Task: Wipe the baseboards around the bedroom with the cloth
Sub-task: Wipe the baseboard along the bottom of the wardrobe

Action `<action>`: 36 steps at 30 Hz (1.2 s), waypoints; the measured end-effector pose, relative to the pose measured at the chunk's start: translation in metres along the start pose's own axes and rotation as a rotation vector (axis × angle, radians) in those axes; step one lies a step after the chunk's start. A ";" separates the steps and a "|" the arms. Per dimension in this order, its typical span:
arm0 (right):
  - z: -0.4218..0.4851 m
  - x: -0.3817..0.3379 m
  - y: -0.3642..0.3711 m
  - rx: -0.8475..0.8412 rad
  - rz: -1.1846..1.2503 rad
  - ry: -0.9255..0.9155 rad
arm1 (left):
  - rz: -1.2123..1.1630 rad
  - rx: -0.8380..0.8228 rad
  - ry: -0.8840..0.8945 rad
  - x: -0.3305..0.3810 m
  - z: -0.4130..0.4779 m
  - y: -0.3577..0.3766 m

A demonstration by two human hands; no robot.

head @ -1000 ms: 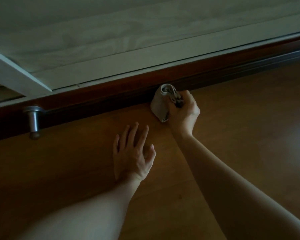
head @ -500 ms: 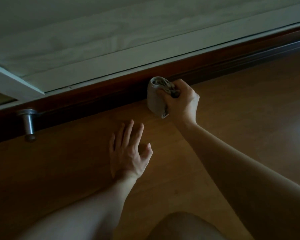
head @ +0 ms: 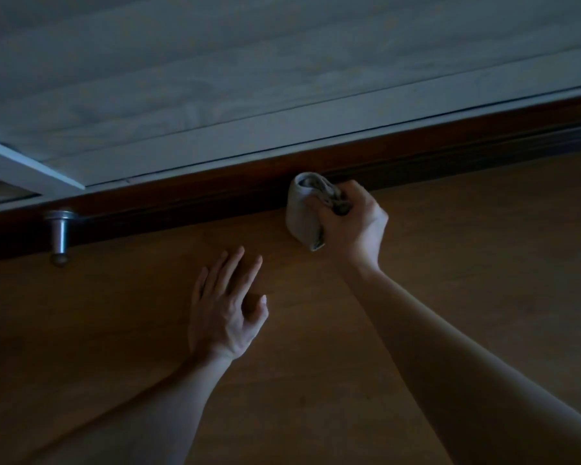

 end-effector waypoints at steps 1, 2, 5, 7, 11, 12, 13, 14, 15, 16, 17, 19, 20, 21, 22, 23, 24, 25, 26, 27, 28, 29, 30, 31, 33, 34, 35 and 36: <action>0.004 0.004 -0.008 0.009 -0.001 0.015 | 0.001 0.007 -0.001 0.000 0.001 0.000; 0.006 0.009 -0.018 0.029 0.002 0.028 | -0.003 0.011 -0.003 0.000 0.000 0.000; 0.009 0.012 -0.036 0.075 0.027 0.036 | -0.020 0.004 -0.001 0.001 -0.001 0.000; 0.007 0.003 -0.026 0.038 0.023 0.013 | -0.033 0.000 -0.008 0.002 0.000 -0.002; 0.002 -0.007 -0.002 -0.026 0.002 -0.028 | -0.042 0.012 -0.005 0.002 -0.002 -0.002; 0.002 -0.003 -0.004 -0.016 0.013 -0.022 | -0.042 0.018 -0.003 0.002 -0.003 -0.001; 0.003 0.002 -0.009 -0.001 0.025 -0.012 | -0.043 0.022 -0.002 0.001 -0.003 -0.001; 0.005 0.008 -0.015 0.018 0.040 0.001 | -0.044 0.030 -0.008 0.001 -0.004 -0.001; 0.005 0.014 -0.021 0.041 0.058 0.025 | -0.040 0.040 -0.013 0.002 -0.003 -0.003; 0.004 0.020 -0.026 0.065 0.068 0.056 | -0.038 0.043 -0.018 0.007 -0.002 -0.004; 0.003 0.023 -0.027 0.082 0.067 0.074 | -0.043 0.040 -0.022 0.013 0.000 -0.004; 0.000 0.016 -0.020 0.078 0.053 0.040 | -0.065 0.027 -0.017 0.030 0.004 -0.001; -0.002 0.009 -0.015 0.064 0.049 0.007 | -0.076 0.020 -0.012 0.040 0.006 0.002; -0.002 0.004 -0.010 0.050 0.053 -0.022 | -0.080 0.011 -0.012 0.046 0.007 0.004; -0.003 0.001 -0.007 0.039 0.060 -0.043 | -0.078 0.004 -0.021 0.048 0.009 0.006; -0.002 0.001 -0.007 0.037 0.062 -0.051 | -0.072 -0.001 -0.032 0.047 0.010 0.008; 0.000 0.004 -0.011 0.049 0.059 -0.042 | -0.067 -0.003 -0.035 0.046 0.011 0.010; 0.002 0.009 -0.018 0.066 0.053 -0.018 | -0.062 -0.004 -0.032 0.046 0.011 0.011; 0.005 0.014 -0.027 0.084 0.052 0.012 | -0.060 0.000 -0.029 0.046 0.010 0.010; 0.007 0.020 -0.037 0.103 0.054 0.041 | -0.062 0.006 -0.028 0.046 0.010 0.010; 0.010 0.024 -0.047 0.124 0.058 0.065 | -0.064 0.015 -0.028 0.047 0.010 0.009; 0.011 0.027 -0.056 0.146 0.066 0.078 | -0.065 0.020 -0.028 0.047 0.010 0.008; 0.012 0.028 -0.061 0.164 0.075 0.081 | -0.066 0.021 -0.028 0.047 0.010 0.008; 0.011 0.027 -0.063 0.173 0.081 0.077 | -0.065 0.017 -0.028 0.047 0.010 0.009; 0.010 0.021 -0.052 0.147 0.071 0.042 | -0.056 0.005 -0.031 0.047 0.009 0.010; 0.009 0.016 -0.044 0.119 0.054 0.018 | -0.054 0.001 -0.031 0.047 0.009 0.010; 0.009 0.012 -0.036 0.092 0.033 -0.006 | -0.056 -0.004 -0.030 0.047 0.010 0.011; 0.009 0.010 -0.030 0.071 0.019 -0.026 | -0.057 -0.007 -0.031 0.047 0.010 0.011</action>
Point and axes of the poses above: each hand's wrist, its own z-axis towards the middle knuckle, its own y-axis out of the palm, x = y × z, the point moved 10 cm from there along z, towards the middle knuckle, and after that the axes turned 3 degrees about y, right-handed, at the moved point
